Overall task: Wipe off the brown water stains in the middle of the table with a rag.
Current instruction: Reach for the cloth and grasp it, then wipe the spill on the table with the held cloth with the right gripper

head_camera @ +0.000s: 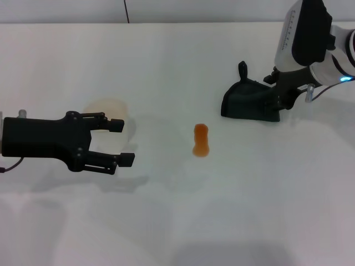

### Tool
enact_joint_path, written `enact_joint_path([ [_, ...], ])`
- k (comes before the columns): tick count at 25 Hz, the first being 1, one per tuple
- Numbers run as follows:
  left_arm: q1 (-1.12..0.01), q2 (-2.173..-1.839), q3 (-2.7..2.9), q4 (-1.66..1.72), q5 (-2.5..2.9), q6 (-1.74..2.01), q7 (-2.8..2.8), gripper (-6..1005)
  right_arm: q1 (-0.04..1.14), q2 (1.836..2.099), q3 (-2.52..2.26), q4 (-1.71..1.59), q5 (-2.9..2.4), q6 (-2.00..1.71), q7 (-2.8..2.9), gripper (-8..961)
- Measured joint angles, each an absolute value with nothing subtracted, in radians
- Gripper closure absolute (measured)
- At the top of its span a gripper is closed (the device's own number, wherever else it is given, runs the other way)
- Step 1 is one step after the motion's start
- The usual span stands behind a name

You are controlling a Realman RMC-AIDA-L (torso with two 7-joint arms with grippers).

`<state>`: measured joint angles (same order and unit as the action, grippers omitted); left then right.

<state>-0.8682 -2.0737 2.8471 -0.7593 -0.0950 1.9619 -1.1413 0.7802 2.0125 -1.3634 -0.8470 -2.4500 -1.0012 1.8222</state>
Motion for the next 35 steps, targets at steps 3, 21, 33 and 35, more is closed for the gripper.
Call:
enact_joint_path([
  [3, -0.868, -2.073, 2.847, -0.759, -0.096, 1.962, -1.141, 108, 0.792, 2.013, -1.366, -0.827, -2.471, -1.004, 1.834, 378],
  [21, -0.864, -2.068, 2.847, -0.759, -0.105, 1.962, -1.141, 107, 0.792, 2.014, -1.402, -0.847, -2.484, -1.031, 1.859, 450],
  [33, -0.856, -2.068, 2.847, -0.760, -0.123, 1.963, -1.141, 109, 0.736, 2.014, -1.403, -0.967, -2.464, -1.116, 1.856, 841],
  [35, -0.856, -2.068, 2.847, -0.759, -0.124, 1.963, -1.141, 109, 0.721, 2.014, -1.402, -0.990, -2.446, -1.133, 1.856, 847],
])
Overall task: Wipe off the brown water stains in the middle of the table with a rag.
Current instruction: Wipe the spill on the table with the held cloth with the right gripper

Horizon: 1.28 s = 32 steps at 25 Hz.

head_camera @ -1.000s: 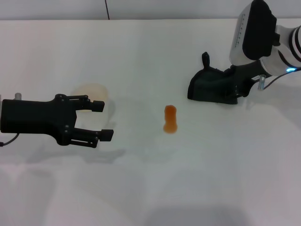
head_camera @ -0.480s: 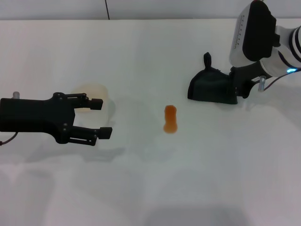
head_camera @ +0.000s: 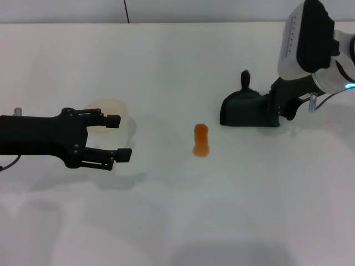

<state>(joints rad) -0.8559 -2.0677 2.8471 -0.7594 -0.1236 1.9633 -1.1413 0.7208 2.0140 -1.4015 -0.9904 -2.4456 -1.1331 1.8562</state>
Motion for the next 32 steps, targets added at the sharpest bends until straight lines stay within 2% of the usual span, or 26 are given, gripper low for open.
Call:
enact_joint_path([
  [17, -0.855, -2.068, 2.849, -0.759, -0.119, 1.967, -1.131, 107, 0.537, 2.014, -1.416, -1.218, -2.241, -1.306, 1.842, 855],
  [32, -0.853, -2.071, 2.849, -0.760, -0.114, 1.967, -1.127, 109, 0.472, 2.017, -1.545, -1.258, -2.096, -1.323, 1.845, 856],
])
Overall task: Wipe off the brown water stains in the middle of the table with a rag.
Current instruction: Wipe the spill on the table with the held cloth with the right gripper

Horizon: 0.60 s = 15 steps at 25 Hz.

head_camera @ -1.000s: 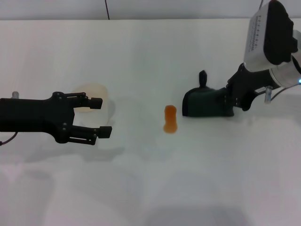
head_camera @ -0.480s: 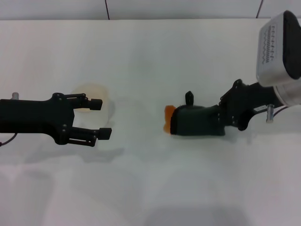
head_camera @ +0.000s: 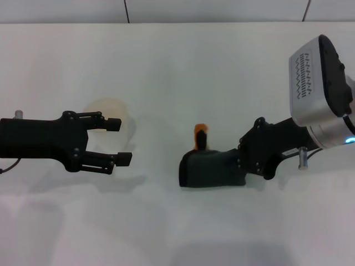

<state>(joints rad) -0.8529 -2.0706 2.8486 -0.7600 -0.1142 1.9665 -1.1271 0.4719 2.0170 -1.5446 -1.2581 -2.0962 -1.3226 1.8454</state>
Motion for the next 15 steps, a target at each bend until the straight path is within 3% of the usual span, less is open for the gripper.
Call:
enact_joint_path([
  [15, -0.860, -2.070, 2.849, -0.759, -0.113, 1.967, -1.126, 108, 0.481, 2.022, -1.636, -1.237, -2.039, -1.252, 1.858, 856],
])
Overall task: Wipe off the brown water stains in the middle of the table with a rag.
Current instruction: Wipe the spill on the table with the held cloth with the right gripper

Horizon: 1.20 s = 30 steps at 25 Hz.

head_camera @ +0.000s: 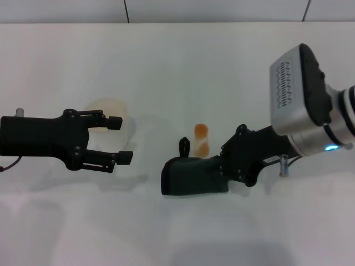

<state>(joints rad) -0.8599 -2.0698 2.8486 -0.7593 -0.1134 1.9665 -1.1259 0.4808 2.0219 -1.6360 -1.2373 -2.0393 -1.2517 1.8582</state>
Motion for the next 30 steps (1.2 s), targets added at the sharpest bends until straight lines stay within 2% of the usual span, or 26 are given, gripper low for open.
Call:
enact_joint_path([
  [9, -0.858, -2.069, 2.849, -0.759, -0.115, 1.967, -1.126, 108, 0.531, 2.022, -1.679, -1.184, -2.047, -1.181, 1.885, 856],
  [30, -0.853, -2.074, 2.849, -0.759, -0.122, 1.967, -1.121, 108, 0.560, 2.019, -1.704, -1.127, -2.077, -1.069, 1.920, 857],
])
